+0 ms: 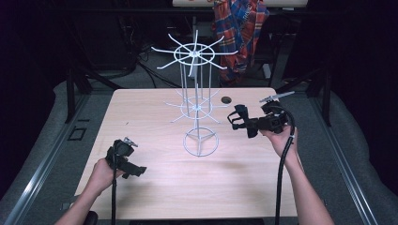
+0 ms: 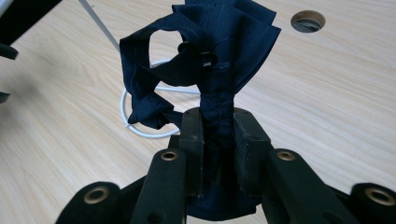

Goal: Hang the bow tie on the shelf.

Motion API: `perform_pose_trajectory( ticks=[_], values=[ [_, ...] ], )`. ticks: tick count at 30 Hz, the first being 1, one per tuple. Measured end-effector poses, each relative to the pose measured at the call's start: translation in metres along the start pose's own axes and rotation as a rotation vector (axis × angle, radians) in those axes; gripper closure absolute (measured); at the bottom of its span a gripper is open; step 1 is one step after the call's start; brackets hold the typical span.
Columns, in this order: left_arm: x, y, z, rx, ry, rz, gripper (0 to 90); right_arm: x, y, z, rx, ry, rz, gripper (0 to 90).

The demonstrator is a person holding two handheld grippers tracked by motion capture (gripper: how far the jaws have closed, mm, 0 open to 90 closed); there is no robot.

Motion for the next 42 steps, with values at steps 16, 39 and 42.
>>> perform_pose_trajectory(
  ticks=[16, 39, 42],
  values=[
    [0.000, 0.001, 0.000, 0.001, 0.001, -0.002, 0.1, 0.006, -0.006, 0.004, 0.013, 0.021, 0.018, 75.4],
    [0.000, 0.001, -0.001, -0.004, 0.003, -0.004, 0.1, 0.013, -0.013, 0.019, 0.024, 0.055, 0.041, 75.5],
    [0.000, 0.002, -0.001, -0.003, 0.001, -0.002, 0.1, 0.015, -0.013, 0.022, 0.021, 0.063, 0.043, 75.4]
  ],
)
Point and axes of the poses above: each handheld gripper's, and its own axes: x roughly backward along the jaws, z roughly out of its top, y roughly to its right, the point moved 8 cm from there along -x, roughly forward along the jaws, and after that the axes turned 7 degrees about -y, right-handed, at the moved point
